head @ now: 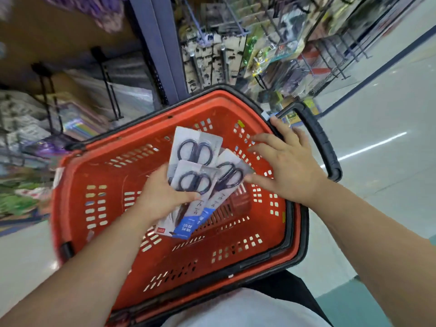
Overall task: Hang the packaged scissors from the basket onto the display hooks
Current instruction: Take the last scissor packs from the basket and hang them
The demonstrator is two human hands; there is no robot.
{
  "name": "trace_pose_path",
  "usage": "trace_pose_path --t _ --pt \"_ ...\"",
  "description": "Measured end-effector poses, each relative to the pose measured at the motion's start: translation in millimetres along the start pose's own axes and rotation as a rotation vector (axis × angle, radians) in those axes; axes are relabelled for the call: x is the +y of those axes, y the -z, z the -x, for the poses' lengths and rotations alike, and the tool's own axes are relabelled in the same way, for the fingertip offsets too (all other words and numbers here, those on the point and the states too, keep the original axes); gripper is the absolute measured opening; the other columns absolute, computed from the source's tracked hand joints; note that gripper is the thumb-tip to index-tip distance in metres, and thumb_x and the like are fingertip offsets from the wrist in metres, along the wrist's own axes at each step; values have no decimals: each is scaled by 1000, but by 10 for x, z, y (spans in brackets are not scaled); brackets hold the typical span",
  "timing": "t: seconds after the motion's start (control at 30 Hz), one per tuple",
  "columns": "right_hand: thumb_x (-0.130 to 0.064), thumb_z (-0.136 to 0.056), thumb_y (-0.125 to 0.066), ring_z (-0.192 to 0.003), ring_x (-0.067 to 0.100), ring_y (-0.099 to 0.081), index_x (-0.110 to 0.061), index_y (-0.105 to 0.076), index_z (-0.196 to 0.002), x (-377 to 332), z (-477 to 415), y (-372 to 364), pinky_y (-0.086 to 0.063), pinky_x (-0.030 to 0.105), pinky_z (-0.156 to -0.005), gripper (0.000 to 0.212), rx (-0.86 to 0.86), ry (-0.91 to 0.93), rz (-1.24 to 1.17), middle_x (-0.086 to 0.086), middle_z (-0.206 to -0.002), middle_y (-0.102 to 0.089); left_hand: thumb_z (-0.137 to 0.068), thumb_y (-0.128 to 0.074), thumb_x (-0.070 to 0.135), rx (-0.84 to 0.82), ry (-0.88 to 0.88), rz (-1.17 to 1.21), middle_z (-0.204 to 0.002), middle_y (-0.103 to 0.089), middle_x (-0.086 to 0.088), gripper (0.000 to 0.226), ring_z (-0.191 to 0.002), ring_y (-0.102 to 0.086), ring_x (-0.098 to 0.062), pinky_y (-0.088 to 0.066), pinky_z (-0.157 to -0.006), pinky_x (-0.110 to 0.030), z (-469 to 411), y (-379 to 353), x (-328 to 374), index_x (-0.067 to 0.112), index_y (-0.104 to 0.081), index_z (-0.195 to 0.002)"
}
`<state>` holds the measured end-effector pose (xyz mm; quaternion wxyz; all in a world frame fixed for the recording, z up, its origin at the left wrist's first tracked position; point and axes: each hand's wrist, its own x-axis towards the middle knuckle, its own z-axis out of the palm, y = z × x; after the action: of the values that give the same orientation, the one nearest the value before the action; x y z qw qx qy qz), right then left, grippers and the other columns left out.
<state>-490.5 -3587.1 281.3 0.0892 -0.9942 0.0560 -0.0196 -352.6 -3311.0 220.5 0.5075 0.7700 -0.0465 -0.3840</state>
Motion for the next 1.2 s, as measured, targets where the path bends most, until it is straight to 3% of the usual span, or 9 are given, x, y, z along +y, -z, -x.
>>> trace_pose_path --t 0.1,0.27,0.33,0.43,0.67,0.83,0.97,1.1,1.2 --pt "-77 -82 -57 -156 31 -26 -22 -59 -138 -272 -68 126 -15 58 -124 79 116 -74 -196 -1 -146 -56 -62 -88 -18 136 -47 237 -99 -82 0 65 -89 -77 -14 -64 -78 -36 318 15 351 9 -66 -117" --pt "-41 -99 -67 -115 -1 -60 -24 -50 -146 -804 -284 325 -45 30 -106 53 -71 -341 -1069 -17 -123 -64 -69 -78 -15 279 -91 664 -98 -81 -8 51 -85 -77 -21 -65 -77 -39 647 -75 813 5 -70 -115" --pt "-30 -106 -57 -90 2 -61 -29 -64 -112 -881 -368 358 -49 35 -87 9 -44 -314 -1031 -14 -97 -67 -73 -75 -13 278 -92 757 -94 -81 -7 41 -81 -77 -21 -64 -72 -36 725 -136 954 7 -71 -108" --pt "-24 -108 -52 -73 13 -48 -11 -57 -88 -928 -487 457 -40 39 -70 25 -15 -297 -1049 10 -81 -58 -72 -72 -2 273 -58 864 -101 -79 -13 41 -87 -77 -27 -64 -72 -38 817 -205 1085 6 -72 -112" --pt "-23 -111 -44 -55 0 -39 -20 -55 -92 -830 -626 746 -34 19 -55 23 52 -400 -1212 -17 -63 -49 -76 -78 4 408 101 1109 -100 -81 -12 46 -78 -80 -25 -63 -58 -37 940 -189 1230 10 -72 -121" --pt "-36 -110 -45 -70 15 -44 -15 -55 -100 -538 -809 984 -36 32 -63 26 87 -320 -1209 12 -80 -54 -85 -77 2 545 21 1095 -117 -78 -15 44 -91 -79 -29 -64 -66 -40 983 -17 1210 10 -71 -128" --pt "-35 -110 -47 -57 8 -39 -30 -62 -92 -586 -906 1115 -32 27 -56 24 -111 -131 -1063 -11 -68 -50 -85 -80 3 560 -18 1051 -119 -78 -13 46 -104 -77 -33 -64 -81 -46 1010 10 1290 11 -71 -130" --pt "-35 -109 -50 -61 26 -43 -22 -64 -95 -829 -902 1017 -34 33 -62 23 -215 -82 -1052 18 -79 -56 -76 -82 14 491 -35 1124 -124 -76 -15 60 -113 -73 -37 -62 -89 -50 1049 -87 1487 12 -69 -135" --pt "-34 -109 -51 -54 4 -42 -37 -60 -85 -932 -912 1015 -33 22 -58 26 -218 -109 -1057 -11 -67 -53 -76 -79 21 442 -65 1168 -120 -77 -15 55 -108 -75 -37 -60 -86 -48 1078 -112 1591 16 -71 -131"
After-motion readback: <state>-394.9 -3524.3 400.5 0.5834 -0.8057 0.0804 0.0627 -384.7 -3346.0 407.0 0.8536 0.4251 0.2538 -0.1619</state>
